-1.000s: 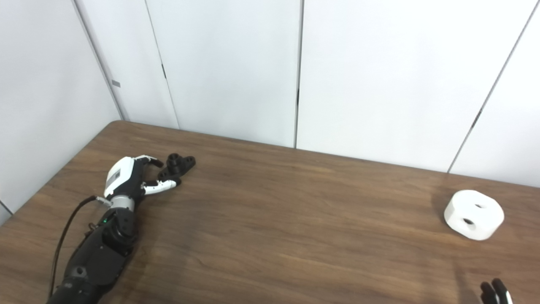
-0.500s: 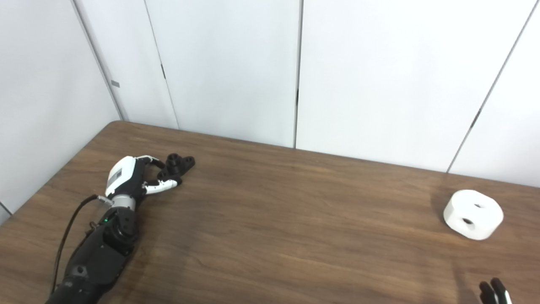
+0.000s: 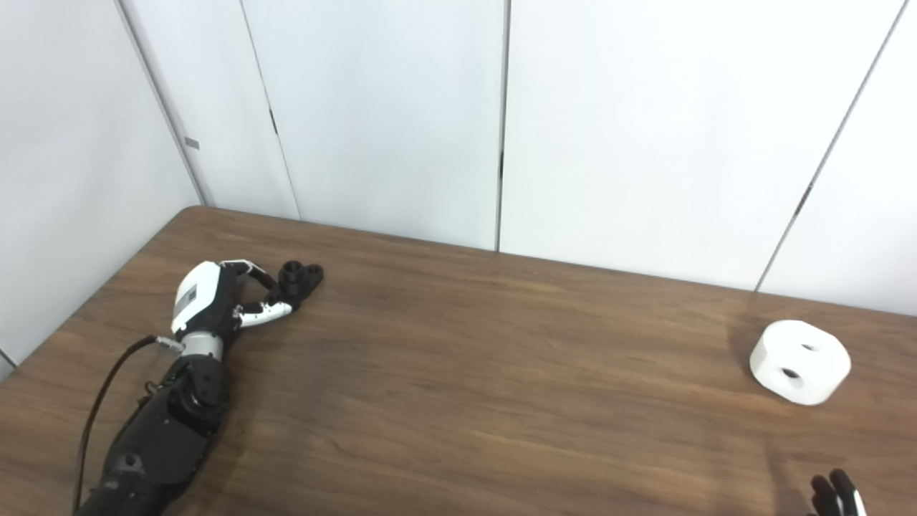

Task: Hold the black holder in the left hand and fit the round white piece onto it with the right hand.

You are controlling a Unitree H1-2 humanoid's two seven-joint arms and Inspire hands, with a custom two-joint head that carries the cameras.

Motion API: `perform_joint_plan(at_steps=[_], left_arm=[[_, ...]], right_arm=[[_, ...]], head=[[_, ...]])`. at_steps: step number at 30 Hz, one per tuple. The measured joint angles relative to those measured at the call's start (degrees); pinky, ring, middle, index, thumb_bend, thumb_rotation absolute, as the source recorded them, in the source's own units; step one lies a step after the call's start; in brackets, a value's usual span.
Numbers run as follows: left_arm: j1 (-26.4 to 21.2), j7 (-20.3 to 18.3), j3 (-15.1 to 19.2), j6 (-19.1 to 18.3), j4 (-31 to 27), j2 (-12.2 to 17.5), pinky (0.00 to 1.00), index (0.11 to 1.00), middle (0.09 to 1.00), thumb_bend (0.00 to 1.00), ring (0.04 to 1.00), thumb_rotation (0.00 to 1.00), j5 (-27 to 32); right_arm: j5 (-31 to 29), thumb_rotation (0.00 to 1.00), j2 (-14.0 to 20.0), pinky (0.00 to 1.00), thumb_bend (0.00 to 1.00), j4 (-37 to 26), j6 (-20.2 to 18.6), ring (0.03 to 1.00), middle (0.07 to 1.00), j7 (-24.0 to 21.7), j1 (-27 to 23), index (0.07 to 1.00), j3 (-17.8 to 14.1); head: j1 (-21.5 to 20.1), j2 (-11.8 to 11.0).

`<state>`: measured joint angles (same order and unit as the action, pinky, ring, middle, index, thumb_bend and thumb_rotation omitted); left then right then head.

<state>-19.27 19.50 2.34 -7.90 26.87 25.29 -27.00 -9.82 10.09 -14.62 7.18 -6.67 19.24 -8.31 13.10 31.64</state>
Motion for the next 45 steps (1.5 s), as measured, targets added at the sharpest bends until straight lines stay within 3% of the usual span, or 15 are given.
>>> perform_joint_plan(at_steps=[10,22,33,45], left_arm=[[0.0,0.1,0.0,-0.2,-0.2,0.0,0.83,0.487,0.768,0.52,0.864,0.05,-0.1],[0.8,-2.0,0.0,-1.1,-4.1,-0.5,0.73,0.487,0.779,0.52,0.841,0.05,0.4],[5.7,-8.6,-2.6,-5.0,-16.5,-2.3,0.8,0.487,0.786,0.52,0.865,0.05,0.0],[11.5,-15.2,-6.6,-4.9,-27.1,-3.0,0.8,0.487,0.799,0.52,0.876,0.06,-1.1]], right_arm=[[-1.3,1.0,-0.1,1.0,0.62,-0.5,-0.2,1.0,0.986,-0.1,0.6,0.997,0.0],[-0.8,1.0,-0.2,1.0,0.62,-0.5,0.0,1.0,0.974,0.1,0.7,0.99,0.0],[-0.4,1.0,-1.1,1.0,0.66,-0.8,-0.2,1.0,0.964,0.7,0.7,0.973,0.0],[1.2,0.97,-2.0,1.0,0.67,-1.5,-0.8,0.988,0.945,2.4,0.8,0.96,0.5]], head=[[0.1,0.3],[-1.3,0.6],[-2.6,1.4],[-5.7,3.2]])
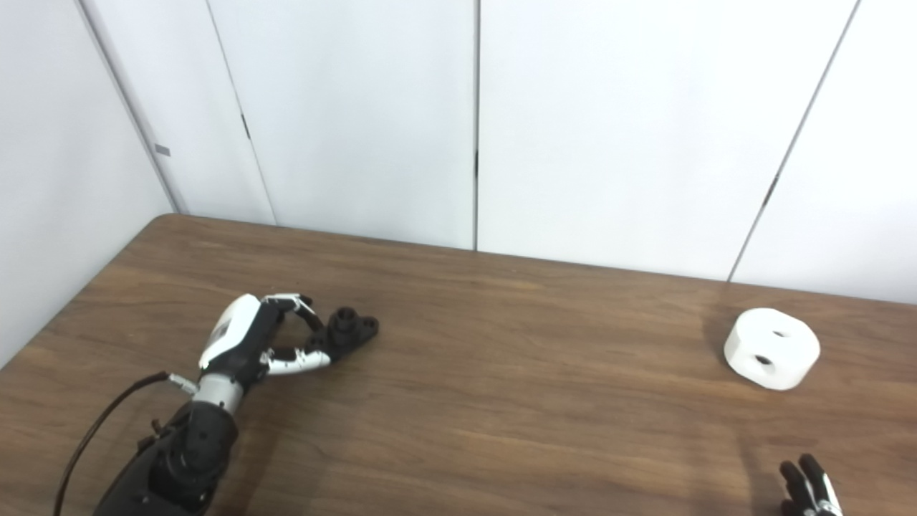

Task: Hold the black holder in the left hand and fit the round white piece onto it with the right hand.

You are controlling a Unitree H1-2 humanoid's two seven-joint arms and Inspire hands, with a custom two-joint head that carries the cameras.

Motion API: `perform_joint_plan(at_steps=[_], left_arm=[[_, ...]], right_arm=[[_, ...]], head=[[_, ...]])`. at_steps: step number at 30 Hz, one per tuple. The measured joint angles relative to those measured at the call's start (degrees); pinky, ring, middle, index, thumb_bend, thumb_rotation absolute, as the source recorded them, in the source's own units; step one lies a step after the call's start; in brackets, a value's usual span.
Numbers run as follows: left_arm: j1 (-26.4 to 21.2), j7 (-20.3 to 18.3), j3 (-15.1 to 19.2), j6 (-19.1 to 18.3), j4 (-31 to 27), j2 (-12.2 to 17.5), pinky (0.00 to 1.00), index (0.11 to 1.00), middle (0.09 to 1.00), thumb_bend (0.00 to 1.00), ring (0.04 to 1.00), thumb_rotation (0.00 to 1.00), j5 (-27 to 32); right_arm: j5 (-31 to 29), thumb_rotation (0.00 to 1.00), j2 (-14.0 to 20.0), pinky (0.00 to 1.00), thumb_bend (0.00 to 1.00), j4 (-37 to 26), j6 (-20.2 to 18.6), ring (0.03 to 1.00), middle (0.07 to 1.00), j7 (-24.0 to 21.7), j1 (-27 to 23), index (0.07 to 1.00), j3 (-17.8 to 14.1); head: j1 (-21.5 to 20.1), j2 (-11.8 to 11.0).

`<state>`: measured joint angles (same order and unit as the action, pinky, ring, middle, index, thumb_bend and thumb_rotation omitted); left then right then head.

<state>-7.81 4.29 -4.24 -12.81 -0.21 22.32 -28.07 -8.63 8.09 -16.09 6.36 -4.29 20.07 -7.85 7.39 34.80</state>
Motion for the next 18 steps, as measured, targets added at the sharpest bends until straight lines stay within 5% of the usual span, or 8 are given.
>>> perform_joint_plan(at_steps=[18], left_arm=[[8.1,-9.3,-6.2,-1.4,-15.9,-2.7,0.77,0.488,0.8,0.52,0.871,0.06,-1.0]], right_arm=[[3.3,0.97,-0.3,1.0,0.62,-2.1,-1.9,0.983,0.936,2.2,0.4,0.953,2.1]], head=[[-7.1,4.4]])
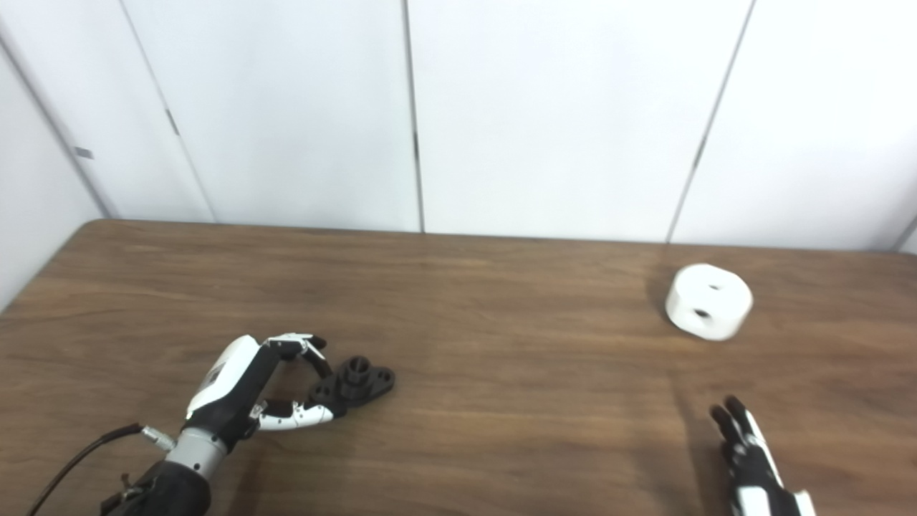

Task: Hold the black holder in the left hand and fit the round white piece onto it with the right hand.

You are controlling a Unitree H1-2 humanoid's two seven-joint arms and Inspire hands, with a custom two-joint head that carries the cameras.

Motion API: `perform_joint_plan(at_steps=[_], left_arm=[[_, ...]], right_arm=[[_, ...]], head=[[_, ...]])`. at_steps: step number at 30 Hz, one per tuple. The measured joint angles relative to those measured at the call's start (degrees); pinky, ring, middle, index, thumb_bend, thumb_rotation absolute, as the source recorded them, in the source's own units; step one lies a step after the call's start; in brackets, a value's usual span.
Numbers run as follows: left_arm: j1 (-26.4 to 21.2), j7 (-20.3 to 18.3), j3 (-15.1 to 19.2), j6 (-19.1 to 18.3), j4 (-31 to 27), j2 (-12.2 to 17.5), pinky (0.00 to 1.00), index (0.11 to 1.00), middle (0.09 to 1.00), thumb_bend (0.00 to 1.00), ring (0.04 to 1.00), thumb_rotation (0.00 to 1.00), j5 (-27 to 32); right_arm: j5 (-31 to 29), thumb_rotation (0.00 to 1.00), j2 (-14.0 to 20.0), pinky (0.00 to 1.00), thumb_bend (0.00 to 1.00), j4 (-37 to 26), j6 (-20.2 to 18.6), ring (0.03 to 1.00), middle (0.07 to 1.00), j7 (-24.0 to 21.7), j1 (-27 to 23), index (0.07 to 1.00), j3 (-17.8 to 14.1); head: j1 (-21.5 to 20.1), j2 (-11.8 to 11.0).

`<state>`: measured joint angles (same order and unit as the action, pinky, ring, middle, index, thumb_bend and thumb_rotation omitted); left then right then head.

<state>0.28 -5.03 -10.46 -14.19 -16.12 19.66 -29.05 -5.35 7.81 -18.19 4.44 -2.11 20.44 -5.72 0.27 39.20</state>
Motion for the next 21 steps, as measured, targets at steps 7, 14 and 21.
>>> perform_joint_plan(at_steps=[7,14,21], left_arm=[[1.4,-2.2,-2.9,-0.3,-2.9,-1.6,0.8,0.487,0.801,0.52,0.887,0.06,0.0],[3.2,-3.3,-6.0,0.4,-4.8,-3.1,0.8,0.487,0.812,0.52,0.892,0.06,-0.5],[3.2,-5.0,-7.1,-0.2,-5.9,-3.4,0.82,0.487,0.814,0.52,0.905,0.06,-0.9]], right_arm=[[0.4,0.97,-0.1,1.0,0.61,-2.5,-3.3,0.99,0.943,0.6,0.0,0.951,1.4],[0.4,0.97,-0.2,1.0,0.61,-3.2,-4.5,0.997,0.948,1.2,0.0,0.954,1.6],[0.4,0.97,-0.2,1.0,0.62,-4.2,-6.0,0.995,0.941,1.9,-0.1,0.948,1.8]], head=[[-2.4,1.8],[-2.4,2.9],[-2.9,3.6]])
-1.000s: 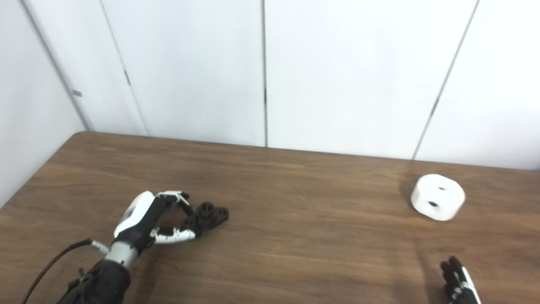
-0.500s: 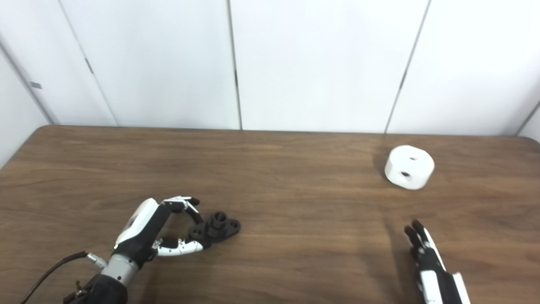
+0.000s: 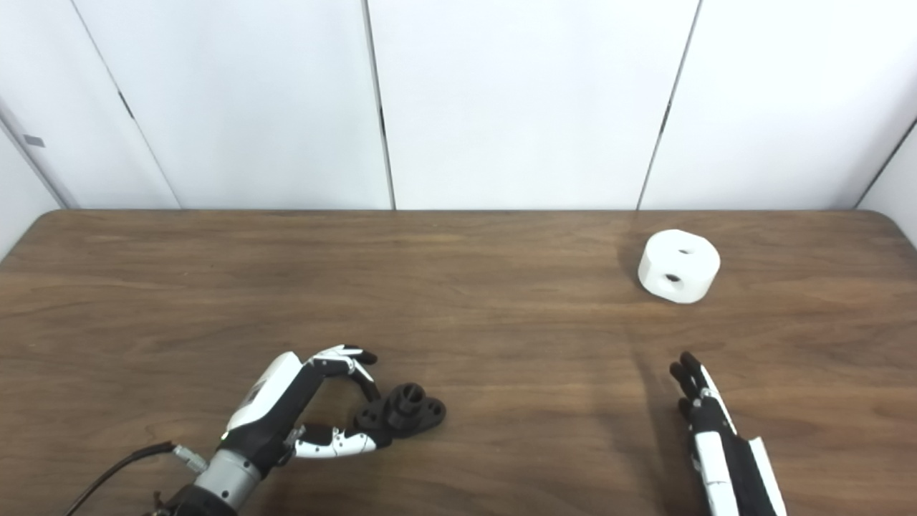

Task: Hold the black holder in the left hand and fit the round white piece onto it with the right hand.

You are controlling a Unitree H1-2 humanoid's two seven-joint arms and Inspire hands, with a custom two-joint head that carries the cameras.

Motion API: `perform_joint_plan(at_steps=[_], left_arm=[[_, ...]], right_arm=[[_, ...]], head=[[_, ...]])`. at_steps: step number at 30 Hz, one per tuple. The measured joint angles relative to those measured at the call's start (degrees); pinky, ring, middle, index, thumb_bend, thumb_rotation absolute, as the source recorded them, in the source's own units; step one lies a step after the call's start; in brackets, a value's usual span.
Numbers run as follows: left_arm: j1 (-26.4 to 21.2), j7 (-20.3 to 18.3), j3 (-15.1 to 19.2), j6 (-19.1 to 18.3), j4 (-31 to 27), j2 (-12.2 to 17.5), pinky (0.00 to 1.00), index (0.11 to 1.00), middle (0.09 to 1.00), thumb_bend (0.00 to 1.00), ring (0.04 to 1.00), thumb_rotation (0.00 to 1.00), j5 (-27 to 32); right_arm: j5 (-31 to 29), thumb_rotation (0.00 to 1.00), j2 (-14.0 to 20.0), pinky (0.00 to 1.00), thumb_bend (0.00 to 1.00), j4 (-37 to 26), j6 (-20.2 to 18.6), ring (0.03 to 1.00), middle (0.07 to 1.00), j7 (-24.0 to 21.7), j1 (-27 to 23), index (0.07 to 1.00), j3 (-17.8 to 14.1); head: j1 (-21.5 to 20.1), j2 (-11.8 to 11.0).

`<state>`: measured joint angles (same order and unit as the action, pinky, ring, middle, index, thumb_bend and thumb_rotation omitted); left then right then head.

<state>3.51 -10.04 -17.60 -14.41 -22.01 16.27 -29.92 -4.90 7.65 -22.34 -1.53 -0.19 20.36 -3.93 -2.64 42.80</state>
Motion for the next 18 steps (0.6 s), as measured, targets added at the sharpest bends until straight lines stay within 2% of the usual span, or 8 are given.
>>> perform_joint_plan(at_steps=[12,18], left_arm=[[0.1,-1.0,0.1,3.1,1.2,1.1,0.85,0.487,0.819,0.52,0.909,0.06,-0.7],[0.0,-1.0,-0.3,4.1,1.9,1.2,0.87,0.487,0.808,0.52,0.897,0.05,-4.9]], right_arm=[[-0.1,0.96,0.0,1.0,0.58,-1.0,-0.6,1.0,0.945,0.4,0.0,0.952,0.1],[-0.1,0.97,0.0,1.0,0.57,-1.1,-0.8,0.997,0.944,0.4,0.0,0.95,0.2]], head=[[0.1,0.9],[-0.2,1.5]])
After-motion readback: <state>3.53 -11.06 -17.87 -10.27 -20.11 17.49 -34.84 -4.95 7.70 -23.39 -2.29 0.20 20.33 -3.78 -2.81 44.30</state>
